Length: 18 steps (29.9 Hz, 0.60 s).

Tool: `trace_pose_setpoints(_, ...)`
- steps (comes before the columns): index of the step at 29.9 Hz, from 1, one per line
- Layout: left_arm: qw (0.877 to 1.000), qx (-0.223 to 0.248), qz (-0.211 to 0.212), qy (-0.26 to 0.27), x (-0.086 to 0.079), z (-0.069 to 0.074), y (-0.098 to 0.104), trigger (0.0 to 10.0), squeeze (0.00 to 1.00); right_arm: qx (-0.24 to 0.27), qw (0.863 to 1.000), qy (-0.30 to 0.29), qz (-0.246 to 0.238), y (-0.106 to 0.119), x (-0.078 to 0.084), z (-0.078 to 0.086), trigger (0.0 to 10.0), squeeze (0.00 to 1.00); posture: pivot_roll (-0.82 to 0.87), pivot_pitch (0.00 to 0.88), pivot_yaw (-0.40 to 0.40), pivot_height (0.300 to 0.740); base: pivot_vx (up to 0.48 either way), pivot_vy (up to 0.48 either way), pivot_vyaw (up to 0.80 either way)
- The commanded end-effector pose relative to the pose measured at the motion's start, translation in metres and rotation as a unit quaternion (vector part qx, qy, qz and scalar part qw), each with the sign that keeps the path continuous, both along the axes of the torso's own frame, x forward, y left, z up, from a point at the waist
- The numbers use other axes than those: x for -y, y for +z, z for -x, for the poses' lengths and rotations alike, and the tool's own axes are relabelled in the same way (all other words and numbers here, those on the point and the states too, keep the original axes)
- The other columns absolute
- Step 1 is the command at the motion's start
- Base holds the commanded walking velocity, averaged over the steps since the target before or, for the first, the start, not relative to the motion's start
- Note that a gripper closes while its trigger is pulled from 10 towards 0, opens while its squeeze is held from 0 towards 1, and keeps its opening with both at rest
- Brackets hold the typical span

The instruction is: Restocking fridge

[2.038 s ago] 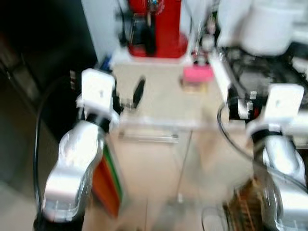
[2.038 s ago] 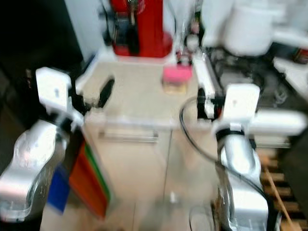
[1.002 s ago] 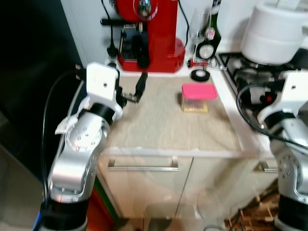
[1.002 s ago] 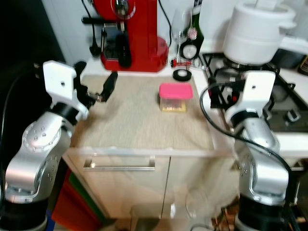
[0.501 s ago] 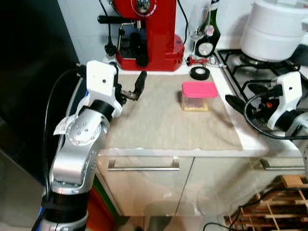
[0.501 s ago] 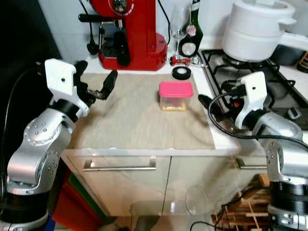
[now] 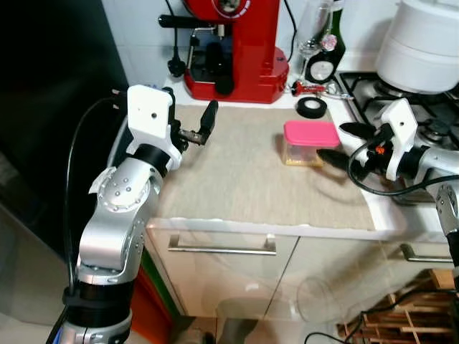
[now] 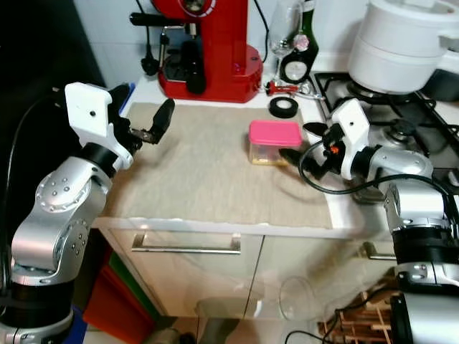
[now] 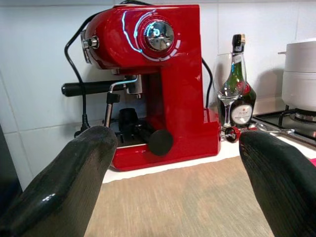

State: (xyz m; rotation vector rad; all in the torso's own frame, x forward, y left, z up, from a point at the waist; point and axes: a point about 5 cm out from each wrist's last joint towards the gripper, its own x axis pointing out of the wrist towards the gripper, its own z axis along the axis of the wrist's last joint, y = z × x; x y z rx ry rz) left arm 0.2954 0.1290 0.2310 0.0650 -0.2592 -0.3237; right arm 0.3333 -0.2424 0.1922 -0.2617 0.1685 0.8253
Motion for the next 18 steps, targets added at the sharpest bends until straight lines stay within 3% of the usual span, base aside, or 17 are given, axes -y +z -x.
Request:
trace_pose_setpoints(1, 1.000, 0.012, 0.003, 0.000, 0.000, -0.002, 0.006, 10.0, 0.00, -0.002, 1.000, 0.008, 0.016, 0.002, 0.003, 0.000, 10.0, 0.00, -0.02, 0.013, 0.035, 0.740, 0.000, 0.000, 0.00)
trace_pose_setpoints(7, 1.000, 0.011, 0.005, -0.007, 0.003, -0.006, 0.006, 10.0, 0.00, 0.000, 0.999, 0.021, 0.028, -0.005, 0.002, -0.009, 10.0, 0.00, -0.03, 0.007, 0.038, 0.740, 0.000, 0.000, 0.00)
trace_pose_setpoints(18, 1.000, 0.015, 0.007, -0.013, 0.006, -0.007, 0.006, 10.0, 0.00, 0.089, 0.990, -0.106, 0.017, 0.003, -0.001, -0.038, 10.0, 0.00, -0.03, 0.002, 0.043, 0.740, 0.000, 0.000, 0.00)
